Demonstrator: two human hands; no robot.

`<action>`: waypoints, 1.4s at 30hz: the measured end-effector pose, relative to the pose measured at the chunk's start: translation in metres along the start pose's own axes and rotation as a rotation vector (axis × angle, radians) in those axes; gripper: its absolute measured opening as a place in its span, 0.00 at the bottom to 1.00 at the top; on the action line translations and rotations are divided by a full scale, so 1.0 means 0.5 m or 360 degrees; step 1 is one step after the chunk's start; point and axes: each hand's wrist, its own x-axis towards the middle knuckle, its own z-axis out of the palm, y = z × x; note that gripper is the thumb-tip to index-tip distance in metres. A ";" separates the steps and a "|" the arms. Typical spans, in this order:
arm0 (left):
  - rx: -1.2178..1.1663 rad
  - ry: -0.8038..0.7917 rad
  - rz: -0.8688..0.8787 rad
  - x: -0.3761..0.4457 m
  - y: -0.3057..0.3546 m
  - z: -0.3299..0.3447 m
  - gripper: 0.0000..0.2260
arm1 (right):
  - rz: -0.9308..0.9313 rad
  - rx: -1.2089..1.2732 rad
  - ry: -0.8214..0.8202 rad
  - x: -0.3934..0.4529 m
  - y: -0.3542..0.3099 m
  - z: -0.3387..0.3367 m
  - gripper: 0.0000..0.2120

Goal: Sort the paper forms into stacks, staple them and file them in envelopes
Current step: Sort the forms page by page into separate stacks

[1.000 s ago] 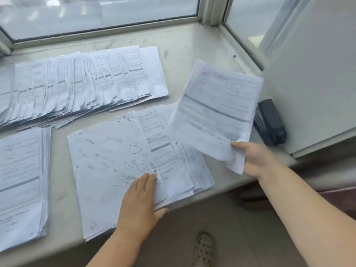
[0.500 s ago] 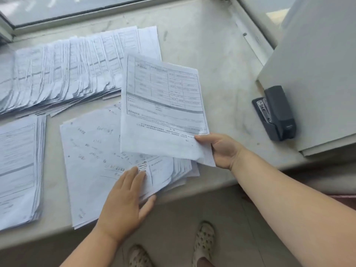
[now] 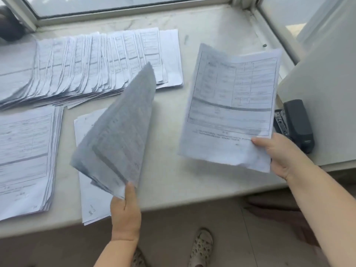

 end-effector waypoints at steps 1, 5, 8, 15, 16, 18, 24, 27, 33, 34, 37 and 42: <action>-0.0102 0.0091 -0.0096 0.000 -0.001 0.001 0.18 | 0.0007 -0.0194 -0.0011 -0.007 0.008 -0.015 0.13; -0.0096 0.0091 -0.0090 -0.005 0.013 -0.001 0.11 | 0.0097 -0.0712 -0.0215 -0.023 0.028 0.015 0.14; 0.0016 -0.0107 0.0102 -0.002 0.005 -0.005 0.08 | 0.0155 -0.0813 -0.0332 -0.016 0.047 0.084 0.12; 0.1079 -0.0711 0.0883 0.032 -0.043 -0.025 0.30 | 0.0182 -0.0725 -0.0307 -0.007 0.083 0.155 0.10; 0.1253 -0.0737 0.0958 0.037 -0.046 -0.024 0.32 | 0.0179 -0.0734 -0.0310 -0.005 0.085 0.154 0.09; 0.1540 -0.0730 0.1073 0.037 -0.049 -0.019 0.37 | 0.0184 -0.0714 -0.0345 -0.006 0.083 0.153 0.07; 0.1827 -0.0813 0.1099 0.041 -0.034 -0.020 0.40 | 0.0176 -0.0490 -0.0360 -0.031 0.100 0.152 0.08; 0.1865 -0.0932 0.1038 0.037 -0.026 -0.022 0.31 | 0.0186 -0.0482 -0.0296 -0.042 0.110 0.153 0.08; 0.1790 -0.1014 0.0968 0.043 0.019 -0.026 0.36 | -0.0393 -0.1218 0.0481 -0.065 0.055 0.128 0.12; 0.1672 -0.1000 0.0964 0.051 0.021 -0.032 0.37 | -0.0515 -0.1238 0.0582 -0.077 0.045 0.137 0.10; 0.1344 -0.0929 0.1042 0.075 0.036 -0.079 0.33 | -0.0632 -0.1036 0.0467 -0.107 0.035 0.220 0.09; 0.1027 -0.0833 0.1130 0.161 -0.008 -0.260 0.21 | -0.0341 -0.0861 -0.0086 -0.149 0.098 0.491 0.07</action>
